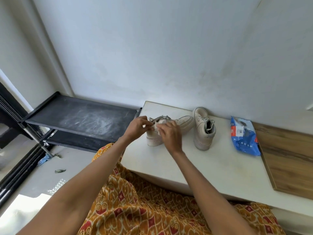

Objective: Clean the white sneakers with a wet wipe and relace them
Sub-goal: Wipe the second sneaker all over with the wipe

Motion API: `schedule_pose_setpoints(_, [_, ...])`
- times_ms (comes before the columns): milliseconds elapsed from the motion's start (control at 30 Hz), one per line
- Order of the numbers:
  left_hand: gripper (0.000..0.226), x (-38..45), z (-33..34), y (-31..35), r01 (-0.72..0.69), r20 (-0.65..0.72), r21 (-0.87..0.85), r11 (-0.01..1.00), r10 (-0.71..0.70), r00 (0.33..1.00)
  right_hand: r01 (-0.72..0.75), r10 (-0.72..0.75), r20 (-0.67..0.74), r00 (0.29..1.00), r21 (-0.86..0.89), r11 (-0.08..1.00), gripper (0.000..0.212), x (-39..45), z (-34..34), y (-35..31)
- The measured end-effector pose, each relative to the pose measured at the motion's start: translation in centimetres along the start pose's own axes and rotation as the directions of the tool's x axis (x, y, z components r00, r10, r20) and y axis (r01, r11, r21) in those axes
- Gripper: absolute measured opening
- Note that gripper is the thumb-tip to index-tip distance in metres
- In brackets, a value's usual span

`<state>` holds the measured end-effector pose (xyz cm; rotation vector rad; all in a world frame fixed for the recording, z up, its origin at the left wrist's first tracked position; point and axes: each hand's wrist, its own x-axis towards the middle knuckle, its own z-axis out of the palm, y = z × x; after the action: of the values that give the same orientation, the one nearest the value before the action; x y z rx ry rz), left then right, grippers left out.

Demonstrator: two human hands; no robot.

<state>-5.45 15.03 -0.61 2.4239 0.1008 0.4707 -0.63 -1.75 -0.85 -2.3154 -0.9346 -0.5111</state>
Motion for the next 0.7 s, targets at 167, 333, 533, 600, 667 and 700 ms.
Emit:
schedule_pose_setpoints(167, [0.013,0.6,-0.9,0.1,-0.089,0.111,0.042,0.995,0.084,0.990,-0.237,0.243,-0.112,0.964,0.066,0.969,0.014,-0.4,1.0,0.8])
schedule_pose_setpoints(333, [0.013,0.6,-0.8,0.7,-0.222,0.180,0.127,0.967,0.198,0.964,-0.453,0.460,0.022,0.888,-0.142,0.880,0.014,0.5,-1.0,4.9])
schedule_pose_setpoints(533, [0.014,0.1,-1.4,-0.6,-0.344,0.179,0.221,0.913,0.309,0.934,-0.346,0.346,0.006,0.938,-0.021,0.938,0.006,-0.4,0.7,0.9])
schedule_pose_setpoints(600, [0.015,-0.4,-1.8,-1.3,-0.377,0.208,0.256,0.890,0.330,0.921,-0.325,0.324,-0.026,0.946,-0.069,0.943,0.003,-1.2,1.1,1.5])
schedule_pose_setpoints(667, [0.014,-0.7,-2.2,-1.6,-0.408,0.220,0.264,0.874,0.357,0.908,-0.376,0.378,-0.012,0.926,-0.127,0.918,0.006,-1.5,0.8,3.0])
schedule_pose_setpoints(700, [0.014,-0.7,-2.3,-1.6,-0.421,0.221,0.267,0.867,0.370,0.902,-0.391,0.398,0.014,0.917,-0.157,0.907,0.008,-1.4,0.7,3.5])
